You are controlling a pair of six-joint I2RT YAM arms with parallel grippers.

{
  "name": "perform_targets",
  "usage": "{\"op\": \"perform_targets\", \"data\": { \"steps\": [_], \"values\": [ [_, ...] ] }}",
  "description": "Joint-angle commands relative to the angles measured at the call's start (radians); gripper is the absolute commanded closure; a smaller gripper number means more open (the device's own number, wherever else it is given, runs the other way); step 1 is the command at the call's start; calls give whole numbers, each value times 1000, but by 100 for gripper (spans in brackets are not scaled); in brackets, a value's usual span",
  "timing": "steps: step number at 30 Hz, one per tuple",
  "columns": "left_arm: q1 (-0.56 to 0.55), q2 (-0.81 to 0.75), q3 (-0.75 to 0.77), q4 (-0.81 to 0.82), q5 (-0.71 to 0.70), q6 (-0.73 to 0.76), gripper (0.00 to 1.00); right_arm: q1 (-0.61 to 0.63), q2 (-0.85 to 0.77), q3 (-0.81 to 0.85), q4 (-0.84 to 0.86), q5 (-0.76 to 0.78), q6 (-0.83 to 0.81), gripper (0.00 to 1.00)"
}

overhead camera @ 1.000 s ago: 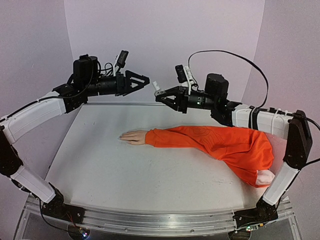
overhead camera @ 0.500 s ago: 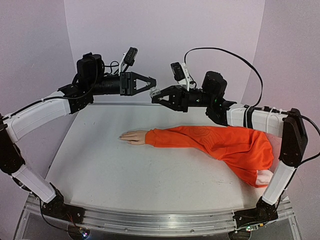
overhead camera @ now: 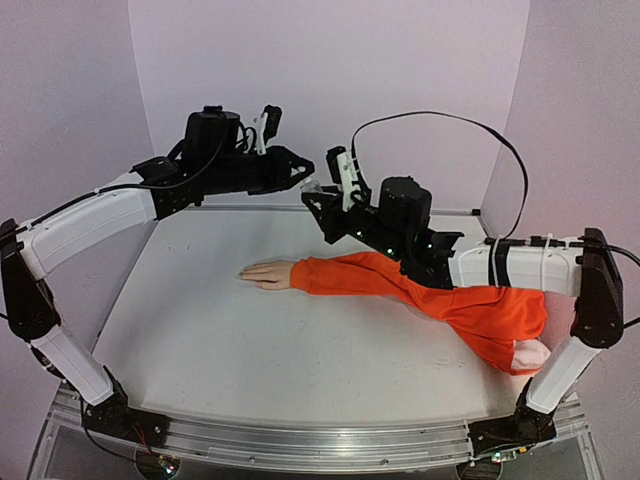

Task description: Paint the nails

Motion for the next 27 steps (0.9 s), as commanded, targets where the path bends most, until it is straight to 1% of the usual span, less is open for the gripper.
{"op": "perform_targets", "data": {
  "steps": [1,5,6,8,10,12,13,14,15,16,18,21,25,27],
  "values": [
    [-39,54,153,-191,-203,-67,100,34,15,10,158,617,-292,100],
    [-41,85,193,-201,-185,-85,100,34,10,13,153,524,-273,100],
    [-41,87,197,-201,-174,-86,97,34,5,12,151,502,-266,100],
    [-40,81,197,-194,-135,-70,79,34,-9,3,143,447,-256,100],
    [-39,59,180,-168,-92,-28,53,26,-29,-6,127,361,-241,100],
    [-38,29,154,-124,-28,35,26,2,-50,0,72,211,-201,100],
    [-37,9,141,-108,-8,66,17,-15,-58,8,37,115,-177,100],
    [-37,-13,122,-92,14,94,10,-33,-67,21,6,19,-150,100],
    [-32,-37,102,-65,37,121,6,-50,-73,29,-27,-102,-124,100],
    [-27,-61,78,-45,56,129,2,-68,-79,32,-41,-160,-95,100],
    [-2,-103,33,-10,104,130,1,-108,-90,37,-50,-352,-23,100],
    [52,-136,-41,77,253,81,1,-173,-91,54,-41,-590,91,100],
    [92,-129,-111,252,473,-21,4,-194,-62,109,-17,-820,204,100],
    [92,-111,-114,309,542,-48,9,-195,-43,136,14,-908,261,100]
  ]
}}
